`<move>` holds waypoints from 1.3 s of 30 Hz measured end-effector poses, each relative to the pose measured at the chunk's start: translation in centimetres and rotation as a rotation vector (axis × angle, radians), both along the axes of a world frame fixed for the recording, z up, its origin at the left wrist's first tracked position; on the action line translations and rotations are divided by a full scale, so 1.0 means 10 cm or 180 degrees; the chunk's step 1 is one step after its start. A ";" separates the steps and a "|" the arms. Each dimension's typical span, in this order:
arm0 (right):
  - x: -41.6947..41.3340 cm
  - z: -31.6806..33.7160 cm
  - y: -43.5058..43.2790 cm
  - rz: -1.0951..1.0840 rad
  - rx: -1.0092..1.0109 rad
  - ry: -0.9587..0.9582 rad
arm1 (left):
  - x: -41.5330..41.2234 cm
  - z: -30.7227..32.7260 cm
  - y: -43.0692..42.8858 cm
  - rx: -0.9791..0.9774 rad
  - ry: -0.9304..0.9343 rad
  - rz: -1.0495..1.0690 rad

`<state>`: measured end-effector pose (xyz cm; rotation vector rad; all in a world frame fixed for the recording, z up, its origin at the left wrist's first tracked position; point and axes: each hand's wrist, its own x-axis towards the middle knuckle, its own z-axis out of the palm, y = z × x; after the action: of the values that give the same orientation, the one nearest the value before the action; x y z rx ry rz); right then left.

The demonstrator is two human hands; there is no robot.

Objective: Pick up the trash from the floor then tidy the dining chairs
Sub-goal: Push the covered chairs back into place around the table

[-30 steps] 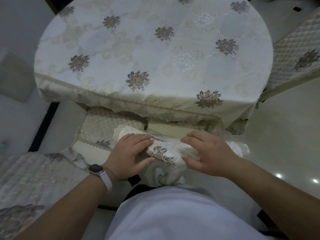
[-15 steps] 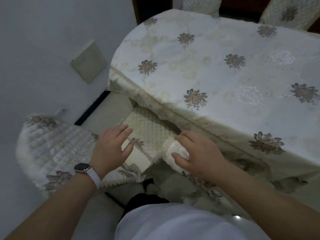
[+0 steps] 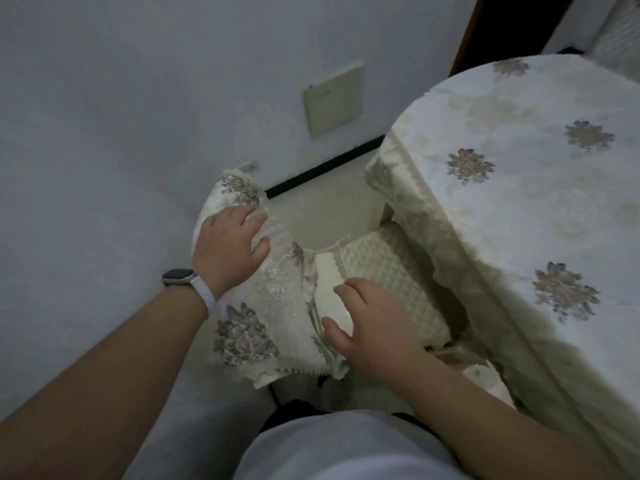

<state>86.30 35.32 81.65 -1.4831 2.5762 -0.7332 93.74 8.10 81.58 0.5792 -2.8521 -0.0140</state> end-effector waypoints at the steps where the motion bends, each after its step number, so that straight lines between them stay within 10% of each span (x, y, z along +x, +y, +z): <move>1: 0.04 -0.03 -0.10 0.0091 0.0025 -0.0048 | 0.06 0.00 -0.07 0.0028 -0.0039 0.0118; 13: 0.56 -0.31 -0.96 0.0772 0.0210 -0.0631 | 0.50 -0.05 -0.36 0.0816 -0.0277 0.1271; 39: 0.61 -0.41 -1.19 0.0425 0.0337 -0.1018 | 0.34 -0.14 -0.16 0.2279 0.0329 0.1163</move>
<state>92.44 23.43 77.54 -1.3642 2.2221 -0.7364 97.14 6.50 80.18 1.1753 -2.5380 -0.9913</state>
